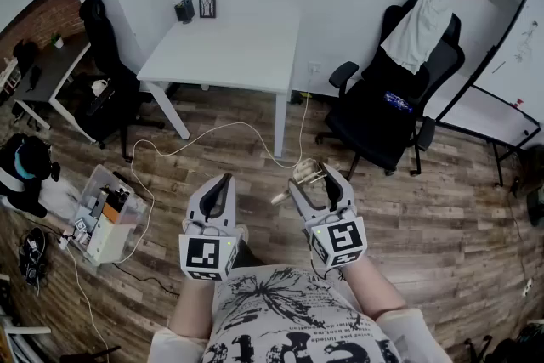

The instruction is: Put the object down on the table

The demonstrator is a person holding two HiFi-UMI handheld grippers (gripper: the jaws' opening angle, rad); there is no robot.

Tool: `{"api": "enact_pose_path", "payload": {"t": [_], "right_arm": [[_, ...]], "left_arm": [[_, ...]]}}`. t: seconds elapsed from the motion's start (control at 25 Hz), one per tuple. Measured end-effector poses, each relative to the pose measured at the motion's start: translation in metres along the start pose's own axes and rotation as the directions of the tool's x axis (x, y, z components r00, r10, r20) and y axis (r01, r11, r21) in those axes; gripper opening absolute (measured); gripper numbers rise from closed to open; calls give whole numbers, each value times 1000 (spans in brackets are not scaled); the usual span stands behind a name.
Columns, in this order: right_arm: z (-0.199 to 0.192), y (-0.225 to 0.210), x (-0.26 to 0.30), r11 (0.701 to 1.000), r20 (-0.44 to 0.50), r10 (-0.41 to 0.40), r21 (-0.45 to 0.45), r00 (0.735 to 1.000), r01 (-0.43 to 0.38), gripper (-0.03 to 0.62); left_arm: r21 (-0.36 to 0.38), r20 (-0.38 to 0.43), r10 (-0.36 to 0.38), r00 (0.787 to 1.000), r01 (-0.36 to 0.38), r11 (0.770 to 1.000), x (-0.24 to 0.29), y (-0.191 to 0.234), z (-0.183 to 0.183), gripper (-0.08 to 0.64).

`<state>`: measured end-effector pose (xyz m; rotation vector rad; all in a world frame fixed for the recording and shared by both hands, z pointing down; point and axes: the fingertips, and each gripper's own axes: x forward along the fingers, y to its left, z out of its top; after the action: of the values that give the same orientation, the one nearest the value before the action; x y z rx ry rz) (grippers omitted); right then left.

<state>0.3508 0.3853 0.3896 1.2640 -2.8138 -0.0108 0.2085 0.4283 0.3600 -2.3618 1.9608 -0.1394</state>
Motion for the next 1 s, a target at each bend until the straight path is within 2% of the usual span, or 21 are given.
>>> {"api": "enact_pose_path", "payload": {"t": [0.4,0.68,1.0], "right_arm": [[-4,13,12,1000,-19,25,-3,1000,-25,279],[-16,8,33,999,-59,-7,31,998,9,279],[-27,15,108,999,-104,-30,40,994,34,279]], "left_arm": [[-30,-7,13,1000,-13,999,0,15,-2,12],[-51,-48,-10,999,7,999,12,31,-21,12],[-85,-53,-8,999,3,996,53,100,-36,12]]}}
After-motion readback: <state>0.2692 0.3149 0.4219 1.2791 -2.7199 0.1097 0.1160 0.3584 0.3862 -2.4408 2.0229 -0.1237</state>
